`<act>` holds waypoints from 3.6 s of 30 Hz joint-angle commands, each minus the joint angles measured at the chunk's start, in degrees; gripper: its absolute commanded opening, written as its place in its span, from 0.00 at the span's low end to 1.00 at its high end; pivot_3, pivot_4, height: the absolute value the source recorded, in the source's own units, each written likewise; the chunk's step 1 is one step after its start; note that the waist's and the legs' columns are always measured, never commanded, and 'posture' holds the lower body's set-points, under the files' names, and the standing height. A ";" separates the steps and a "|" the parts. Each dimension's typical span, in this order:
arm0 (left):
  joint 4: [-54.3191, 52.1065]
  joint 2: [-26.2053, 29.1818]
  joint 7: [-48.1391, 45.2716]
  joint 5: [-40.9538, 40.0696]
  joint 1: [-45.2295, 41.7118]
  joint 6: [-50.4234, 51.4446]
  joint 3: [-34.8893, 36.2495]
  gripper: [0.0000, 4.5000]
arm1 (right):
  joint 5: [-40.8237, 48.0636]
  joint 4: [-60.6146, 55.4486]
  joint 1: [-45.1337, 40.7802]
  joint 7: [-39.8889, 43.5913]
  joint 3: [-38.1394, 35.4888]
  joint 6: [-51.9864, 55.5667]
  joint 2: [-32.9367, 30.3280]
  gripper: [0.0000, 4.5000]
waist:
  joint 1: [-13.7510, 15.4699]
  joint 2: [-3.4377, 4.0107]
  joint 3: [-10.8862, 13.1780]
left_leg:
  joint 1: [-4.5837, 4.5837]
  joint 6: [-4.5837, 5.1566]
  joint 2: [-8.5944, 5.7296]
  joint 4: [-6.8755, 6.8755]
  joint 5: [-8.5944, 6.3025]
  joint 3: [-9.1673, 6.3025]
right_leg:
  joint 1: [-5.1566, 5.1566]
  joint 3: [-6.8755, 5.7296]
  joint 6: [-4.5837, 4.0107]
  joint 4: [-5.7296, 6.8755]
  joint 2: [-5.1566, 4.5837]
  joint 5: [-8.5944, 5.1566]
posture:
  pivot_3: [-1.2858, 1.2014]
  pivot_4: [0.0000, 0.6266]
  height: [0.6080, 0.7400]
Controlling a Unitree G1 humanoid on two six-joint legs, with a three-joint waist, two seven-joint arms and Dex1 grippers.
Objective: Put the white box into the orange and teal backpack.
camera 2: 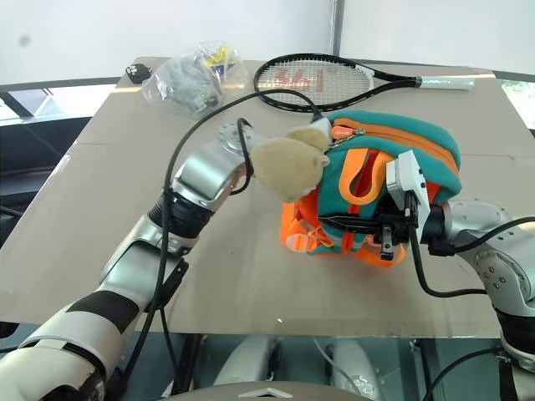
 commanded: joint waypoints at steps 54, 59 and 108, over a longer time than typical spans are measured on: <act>-17.63 -8.55 52.73 -40.93 11.54 29.36 53.93 0.00 | -7.65 10.07 -5.85 -22.09 -6.08 -1.46 7.55 0.00 | 0.71 0.05 0.02 | 0.35 -0.01 -0.22 0.03 0.00 -0.51 | 0.43 -0.17 0.08 -0.07 -0.33 0.04 | 0.52 0.24 1.00; -23.28 -8.66 56.02 -41.55 24.90 28.73 53.21 0.00 | -7.95 10.98 -6.88 -25.02 -7.16 -0.58 8.20 0.00 | 0.17 0.08 0.00 | 0.45 -0.01 -0.19 -0.04 0.00 -0.46 | 0.44 -0.01 0.08 -0.07 -0.27 0.04 | 0.52 0.24 1.00; -16.75 10.38 18.73 -9.54 39.27 -13.14 19.83 1.00 | -6.81 2.64 10.76 -9.00 -17.86 1.70 -9.06 0.99 | 1.07 0.11 0.03 | 0.71 -0.01 -0.17 -0.84 0.00 -0.12 | 0.25 0.42 0.09 -0.21 -0.32 0.05 | 0.52 0.24 1.00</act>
